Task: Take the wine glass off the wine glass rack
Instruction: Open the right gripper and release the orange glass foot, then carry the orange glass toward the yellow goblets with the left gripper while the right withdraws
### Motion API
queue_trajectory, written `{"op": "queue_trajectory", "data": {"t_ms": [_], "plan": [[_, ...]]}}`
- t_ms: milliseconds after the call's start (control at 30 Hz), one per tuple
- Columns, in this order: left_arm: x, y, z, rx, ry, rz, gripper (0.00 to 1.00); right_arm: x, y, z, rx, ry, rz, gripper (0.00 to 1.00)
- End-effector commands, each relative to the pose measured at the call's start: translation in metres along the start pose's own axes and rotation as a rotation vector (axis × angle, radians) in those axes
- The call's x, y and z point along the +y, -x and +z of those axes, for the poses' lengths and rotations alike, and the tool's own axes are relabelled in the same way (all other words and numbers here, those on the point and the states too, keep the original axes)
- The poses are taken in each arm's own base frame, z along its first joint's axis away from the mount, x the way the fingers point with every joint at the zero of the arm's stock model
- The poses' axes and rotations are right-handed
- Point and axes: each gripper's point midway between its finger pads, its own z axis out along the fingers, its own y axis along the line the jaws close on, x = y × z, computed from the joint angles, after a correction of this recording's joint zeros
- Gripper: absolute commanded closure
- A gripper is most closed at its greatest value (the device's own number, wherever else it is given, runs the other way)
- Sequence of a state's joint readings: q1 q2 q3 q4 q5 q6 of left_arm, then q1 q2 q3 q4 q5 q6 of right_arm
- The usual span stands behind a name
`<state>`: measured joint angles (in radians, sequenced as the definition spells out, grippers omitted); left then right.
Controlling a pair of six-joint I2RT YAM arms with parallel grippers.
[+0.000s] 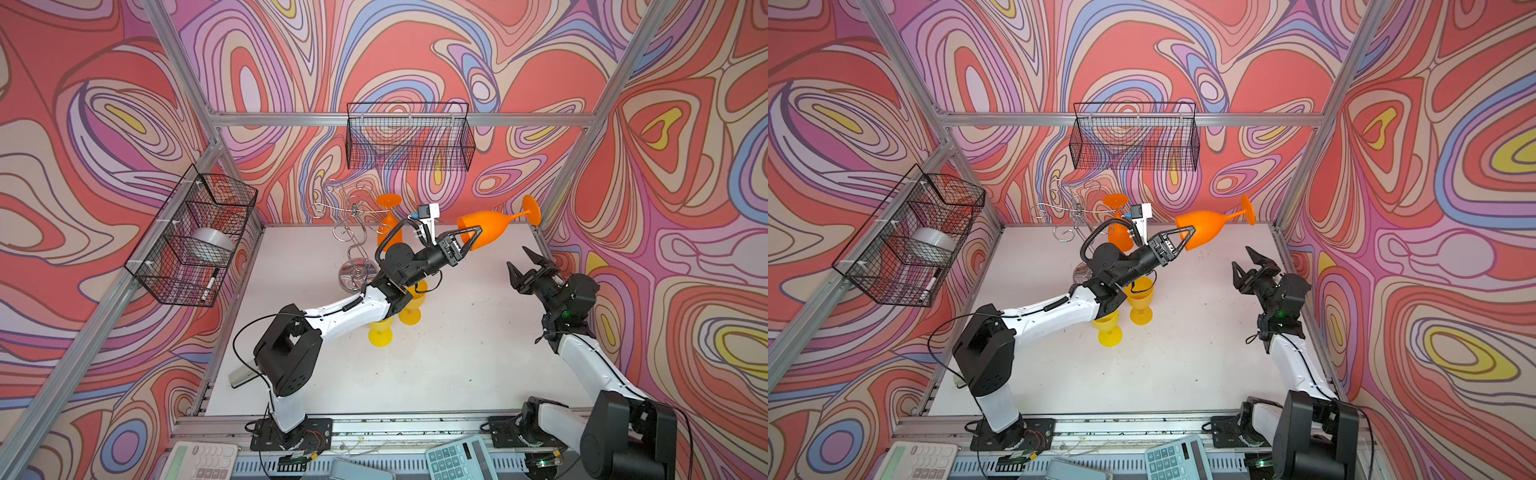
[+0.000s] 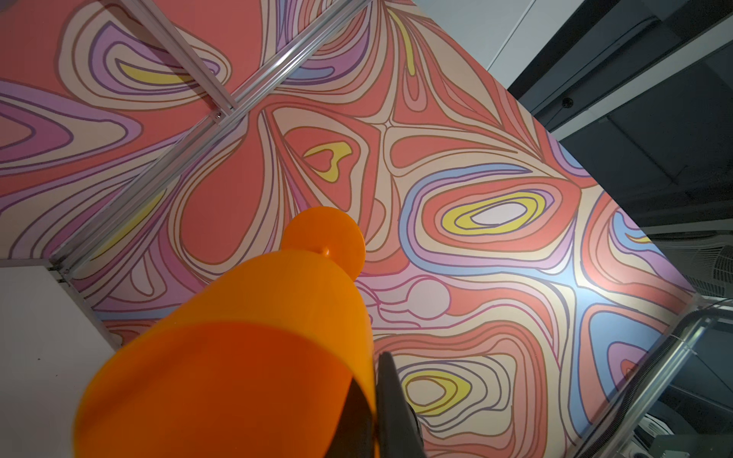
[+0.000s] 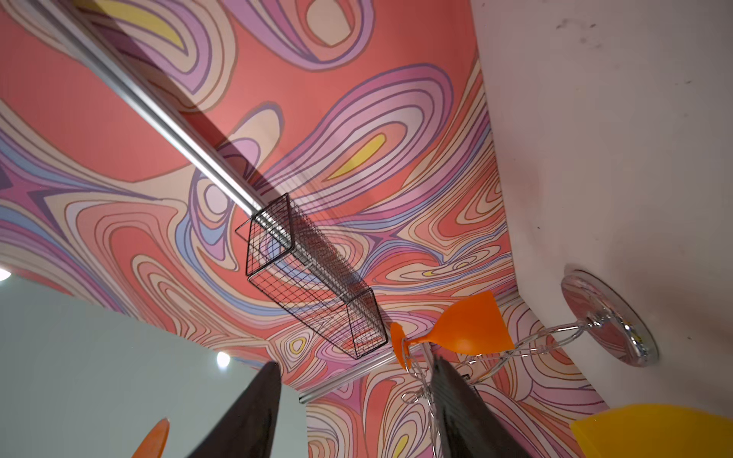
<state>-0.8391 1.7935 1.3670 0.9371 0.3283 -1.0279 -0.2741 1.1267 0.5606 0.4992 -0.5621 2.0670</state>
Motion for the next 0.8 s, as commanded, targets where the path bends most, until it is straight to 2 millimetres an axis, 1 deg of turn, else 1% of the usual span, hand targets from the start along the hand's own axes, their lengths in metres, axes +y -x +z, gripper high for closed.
{"op": "queue_trajectory", "data": {"t_ms": [0, 67, 133, 200, 267, 367, 500, 600, 767], "plan": [[0.016, -0.004, -0.006, 0.031, 0.127, 0.027, 1.0, -0.011, 0.022, -0.014, -0.104, -0.112, -0.013, 0.37], [0.026, -0.007, -0.008, 0.058, 0.204, 0.029, 1.0, -0.007, 0.033, -0.025, -0.166, -0.171, -0.113, 0.36], [0.033, -0.009, -0.01, 0.091, 0.274, 0.034, 1.0, 0.006, 0.039, -0.034, -0.216, -0.228, -0.274, 0.36], [0.038, -0.011, -0.012, 0.135, 0.338, 0.052, 1.0, 0.018, 0.042, -0.04, -0.253, -0.309, -0.442, 0.35], [0.037, -0.013, -0.013, 0.171, 0.394, 0.078, 1.0, 0.033, 0.041, -0.045, -0.28, -0.371, -0.617, 0.34], [0.029, -0.018, -0.014, 0.243, 0.448, 0.136, 1.0, 0.058, 0.039, -0.057, -0.34, -0.437, -0.859, 0.33], [0.019, -0.028, -0.017, 0.364, 0.534, 0.211, 1.0, 0.083, 0.033, -0.073, -0.394, -0.486, -1.105, 0.31], [0.014, -0.035, -0.025, 0.456, 0.601, 0.258, 1.0, 0.093, 0.03, -0.078, -0.406, -0.507, -1.213, 0.29], [-0.006, -0.051, -0.038, 0.592, 0.631, 0.305, 1.0, 0.09, 0.037, -0.081, -0.417, -0.555, -1.286, 0.27]]}}
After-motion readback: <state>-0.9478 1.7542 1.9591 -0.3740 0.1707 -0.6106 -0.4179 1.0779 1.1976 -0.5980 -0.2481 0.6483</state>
